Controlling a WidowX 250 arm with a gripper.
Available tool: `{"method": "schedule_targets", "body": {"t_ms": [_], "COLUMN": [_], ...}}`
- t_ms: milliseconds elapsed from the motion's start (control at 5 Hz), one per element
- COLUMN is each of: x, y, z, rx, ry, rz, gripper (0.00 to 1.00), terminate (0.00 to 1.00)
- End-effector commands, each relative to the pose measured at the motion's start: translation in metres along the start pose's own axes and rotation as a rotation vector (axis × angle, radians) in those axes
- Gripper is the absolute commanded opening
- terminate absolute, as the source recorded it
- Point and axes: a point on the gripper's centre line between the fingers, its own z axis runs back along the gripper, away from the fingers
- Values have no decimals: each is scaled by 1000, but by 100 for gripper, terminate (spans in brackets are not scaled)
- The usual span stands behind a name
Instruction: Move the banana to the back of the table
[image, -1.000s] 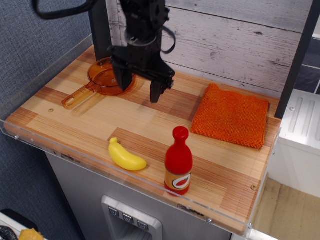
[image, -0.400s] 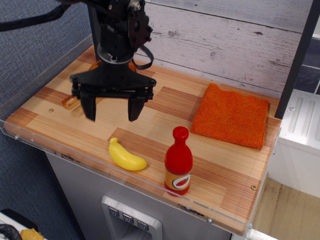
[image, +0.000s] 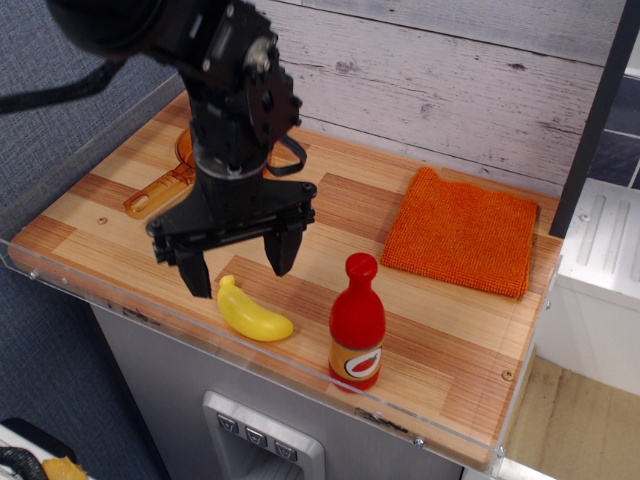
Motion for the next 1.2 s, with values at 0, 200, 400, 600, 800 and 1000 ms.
{"method": "schedule_targets", "body": {"t_ms": [0, 200, 400, 600, 800, 1000], "x": [-1, -2, -8, -11, -13, -14], "y": [-15, -13, -13, -12, -11, -8], "z": [-9, -19, -31, -34, -34, -34], "rx": [-4, 15, 28, 16, 6, -2], "ry": [-8, 26, 41, 56, 75, 100], "rz": [32, 51, 45, 58, 79, 107], "gripper": [100, 100, 100, 100, 0, 0], "terminate": [0, 0, 0, 0, 0, 0]}}
